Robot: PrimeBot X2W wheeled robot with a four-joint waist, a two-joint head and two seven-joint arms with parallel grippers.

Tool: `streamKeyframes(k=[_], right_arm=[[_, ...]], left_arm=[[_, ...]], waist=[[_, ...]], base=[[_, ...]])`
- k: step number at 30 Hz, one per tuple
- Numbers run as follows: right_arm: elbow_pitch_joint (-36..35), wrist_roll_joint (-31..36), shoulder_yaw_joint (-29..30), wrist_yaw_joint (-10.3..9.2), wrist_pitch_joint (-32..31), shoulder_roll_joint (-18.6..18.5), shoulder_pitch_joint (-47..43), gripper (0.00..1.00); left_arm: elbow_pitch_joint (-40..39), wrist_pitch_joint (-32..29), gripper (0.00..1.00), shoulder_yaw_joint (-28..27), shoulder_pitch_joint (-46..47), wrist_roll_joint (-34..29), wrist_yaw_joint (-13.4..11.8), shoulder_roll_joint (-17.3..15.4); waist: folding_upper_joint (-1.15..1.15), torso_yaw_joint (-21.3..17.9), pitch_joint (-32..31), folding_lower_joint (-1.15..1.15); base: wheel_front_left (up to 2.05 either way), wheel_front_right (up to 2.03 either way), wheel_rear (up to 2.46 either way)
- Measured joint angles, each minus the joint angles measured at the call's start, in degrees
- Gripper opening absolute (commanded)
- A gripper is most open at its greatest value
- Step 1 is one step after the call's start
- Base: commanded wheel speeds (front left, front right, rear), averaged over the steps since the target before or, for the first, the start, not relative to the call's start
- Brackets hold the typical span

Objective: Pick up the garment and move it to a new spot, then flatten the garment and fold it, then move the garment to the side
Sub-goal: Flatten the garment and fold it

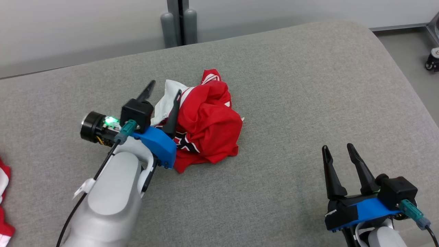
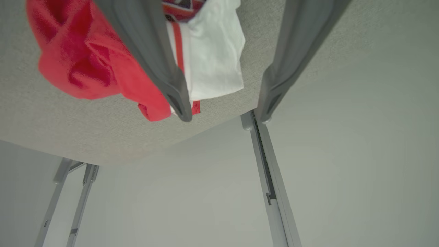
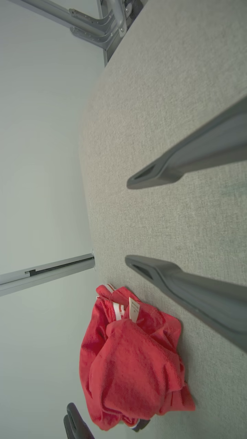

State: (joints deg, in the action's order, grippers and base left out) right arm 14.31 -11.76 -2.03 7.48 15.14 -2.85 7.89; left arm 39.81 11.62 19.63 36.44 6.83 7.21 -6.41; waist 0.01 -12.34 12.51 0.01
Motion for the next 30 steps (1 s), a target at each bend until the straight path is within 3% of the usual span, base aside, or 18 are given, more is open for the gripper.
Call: streamKeyframes(k=[11,17,18,19,20,30], right_arm=[[0.1,-0.3,0.0,0.0,0.0,0.0,0.8,1.0],[0.1,-0.2,-0.4,0.0,0.0,0.0,1.1,1.0],[0.2,-0.2,-0.4,0.0,0.0,0.0,1.1,1.0],[0.2,-0.2,-0.4,0.0,0.0,0.0,1.1,1.0],[0.2,-0.2,-0.4,0.0,0.0,0.0,1.1,1.0],[0.4,0.3,0.3,0.0,0.0,0.0,0.0,1.0]], left_arm=[[12.5,-6.1,1.0,15.9,2.5,9.3,0.0,-1.8],[16.5,-9.6,1.0,20.9,2.8,13.6,0.0,-1.8],[16.9,-9.8,0.86,21.5,2.9,14.4,0.0,-1.8],[17.1,-9.9,0.5,22.0,3.1,15.2,0.0,-1.8],[17.3,-9.9,0.0,22.5,3.3,15.8,0.0,-1.8],[17.3,1.0,0.0,22.6,5.0,19.3,0.0,-2.6]], waist=[[0.0,-2.4,0.5,-0.01],[0.0,-2.9,0.4,-0.01],[0.0,-3.0,0.3,-0.01],[0.0,-3.0,0.3,-0.01],[0.0,-3.0,0.2,-0.01],[-0.02,0.5,-2.7,-0.01]], base=[[0.0,0.0,0.0],[0.0,0.0,0.0],[0.0,0.0,0.0],[0.0,0.0,0.0],[0.0,0.0,0.0],[0.0,0.0,0.0]])
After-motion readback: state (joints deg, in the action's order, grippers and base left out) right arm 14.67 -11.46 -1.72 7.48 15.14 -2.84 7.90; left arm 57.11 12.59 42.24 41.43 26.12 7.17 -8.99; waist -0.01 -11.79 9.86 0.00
